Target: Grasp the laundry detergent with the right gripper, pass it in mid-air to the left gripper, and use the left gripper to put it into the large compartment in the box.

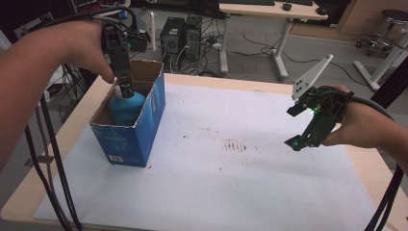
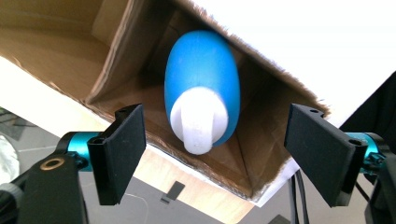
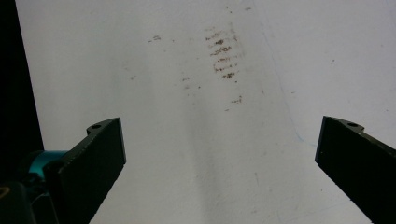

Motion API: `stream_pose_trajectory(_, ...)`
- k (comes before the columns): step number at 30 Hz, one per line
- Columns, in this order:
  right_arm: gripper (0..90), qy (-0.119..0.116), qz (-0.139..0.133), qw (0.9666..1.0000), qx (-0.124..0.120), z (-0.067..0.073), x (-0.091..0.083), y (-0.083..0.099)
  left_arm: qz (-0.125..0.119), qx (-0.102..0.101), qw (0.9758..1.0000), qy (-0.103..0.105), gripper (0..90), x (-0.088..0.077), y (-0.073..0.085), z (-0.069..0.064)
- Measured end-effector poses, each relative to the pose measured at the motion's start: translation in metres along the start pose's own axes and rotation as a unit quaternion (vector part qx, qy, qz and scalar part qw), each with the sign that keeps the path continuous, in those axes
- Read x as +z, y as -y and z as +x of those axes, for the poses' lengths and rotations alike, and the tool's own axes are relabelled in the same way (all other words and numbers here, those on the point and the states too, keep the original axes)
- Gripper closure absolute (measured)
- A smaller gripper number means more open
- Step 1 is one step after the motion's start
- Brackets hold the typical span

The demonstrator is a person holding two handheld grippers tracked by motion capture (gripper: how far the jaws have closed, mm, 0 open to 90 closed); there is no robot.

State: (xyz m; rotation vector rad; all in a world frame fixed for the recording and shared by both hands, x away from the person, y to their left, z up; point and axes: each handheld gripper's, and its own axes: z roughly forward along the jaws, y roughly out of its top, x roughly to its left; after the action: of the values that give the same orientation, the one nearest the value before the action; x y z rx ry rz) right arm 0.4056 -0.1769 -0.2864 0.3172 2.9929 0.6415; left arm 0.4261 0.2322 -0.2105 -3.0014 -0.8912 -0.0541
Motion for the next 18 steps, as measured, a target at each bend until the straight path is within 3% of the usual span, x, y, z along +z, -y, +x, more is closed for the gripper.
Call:
stream_pose_trajectory(5, 1.0, -0.004, 0.005, 1.0, -0.003, -0.007, -0.005, -0.001, -0.007, 0.023, 0.9997, 0.004, 17.0, -0.011, -0.014, -0.009)
stream_pose_trajectory(8, 1.0, -0.006, 0.014, 0.9998, -0.01, -0.009, -0.008, -0.003, -0.01, 0.047, 0.9987, 0.013, 16.0, -0.014, -0.024, -0.017)
stream_pose_trajectory(13, 1.1, -0.01, 0.025, 0.9993, -0.026, -0.014, -0.015, -0.008, -0.012, 0.094, 0.995, 0.033, 11.4, -0.013, -0.041, -0.031)
stream_pose_trajectory(18, 1.1, -0.013, 0.057, 0.9977, -0.033, -0.016, -0.018, -0.013, -0.009, 0.128, 0.9911, 0.038, 6.5, -0.006, -0.056, -0.042)
